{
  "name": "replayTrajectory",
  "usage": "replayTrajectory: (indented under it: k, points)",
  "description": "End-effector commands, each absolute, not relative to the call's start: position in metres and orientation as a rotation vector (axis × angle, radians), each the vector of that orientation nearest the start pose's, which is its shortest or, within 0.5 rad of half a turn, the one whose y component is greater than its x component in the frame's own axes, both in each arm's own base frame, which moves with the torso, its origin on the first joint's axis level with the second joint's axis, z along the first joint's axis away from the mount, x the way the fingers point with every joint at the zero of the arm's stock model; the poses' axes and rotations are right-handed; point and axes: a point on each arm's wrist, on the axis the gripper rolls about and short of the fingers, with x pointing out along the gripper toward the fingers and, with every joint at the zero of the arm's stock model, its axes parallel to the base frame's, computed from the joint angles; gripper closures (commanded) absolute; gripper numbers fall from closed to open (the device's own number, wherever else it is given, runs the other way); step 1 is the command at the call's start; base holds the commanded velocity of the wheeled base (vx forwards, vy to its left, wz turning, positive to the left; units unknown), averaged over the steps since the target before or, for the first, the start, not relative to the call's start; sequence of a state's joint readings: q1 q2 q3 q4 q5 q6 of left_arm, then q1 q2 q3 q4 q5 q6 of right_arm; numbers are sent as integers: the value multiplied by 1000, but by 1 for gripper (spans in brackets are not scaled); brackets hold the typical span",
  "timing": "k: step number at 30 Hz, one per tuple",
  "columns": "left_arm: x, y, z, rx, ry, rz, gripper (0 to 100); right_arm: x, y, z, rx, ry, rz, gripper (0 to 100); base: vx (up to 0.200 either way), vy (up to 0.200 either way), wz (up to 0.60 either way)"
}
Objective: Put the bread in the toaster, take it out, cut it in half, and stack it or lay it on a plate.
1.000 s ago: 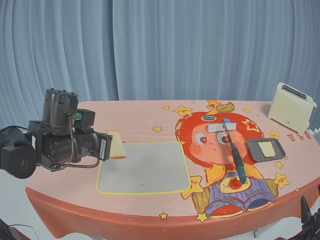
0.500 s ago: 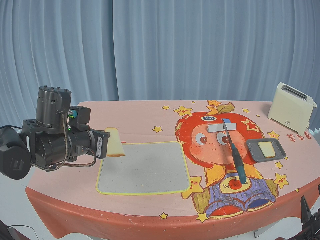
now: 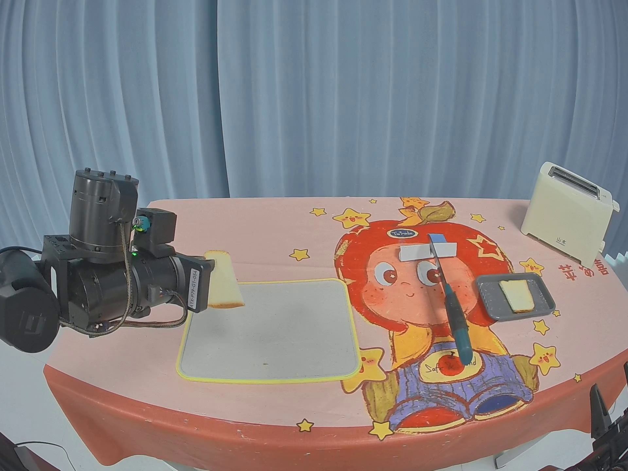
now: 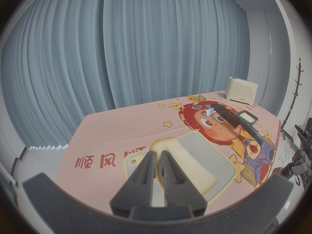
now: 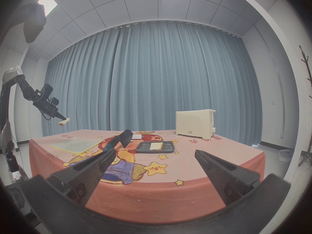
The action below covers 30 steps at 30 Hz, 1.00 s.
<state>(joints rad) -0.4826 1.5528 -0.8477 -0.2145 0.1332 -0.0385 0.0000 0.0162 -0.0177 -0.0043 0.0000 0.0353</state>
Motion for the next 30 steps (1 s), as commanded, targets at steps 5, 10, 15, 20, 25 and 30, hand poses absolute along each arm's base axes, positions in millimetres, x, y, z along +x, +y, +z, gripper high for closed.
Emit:
replayTrajectory:
  k: [5, 10, 15, 20, 25, 30]
  points:
    - [237, -121, 195, 113, 478, -333, 100, -23, 0, 76, 35, -5, 0, 0, 0, -200, 0]
    - [236, -121, 194, 113, 479, -333, 100, -23, 0, 76, 35, -5, 0, 0, 0, -200, 0]
    - [235, -120, 196, 112, 475, -335, 100, -23, 0, 76, 35, -5, 0, 0, 0, -200, 0]
    - [233, -119, 193, 115, 484, -335, 100, -23, 0, 76, 35, -5, 0, 0, 0, -200, 0]
    - [233, -120, 194, 115, 481, -336, 100, -23, 0, 76, 35, -5, 0, 0, 0, -200, 0]
    - [233, -120, 193, 117, 482, -337, 100, -23, 0, 76, 35, -5, 0, 0, 0, -200, 0]
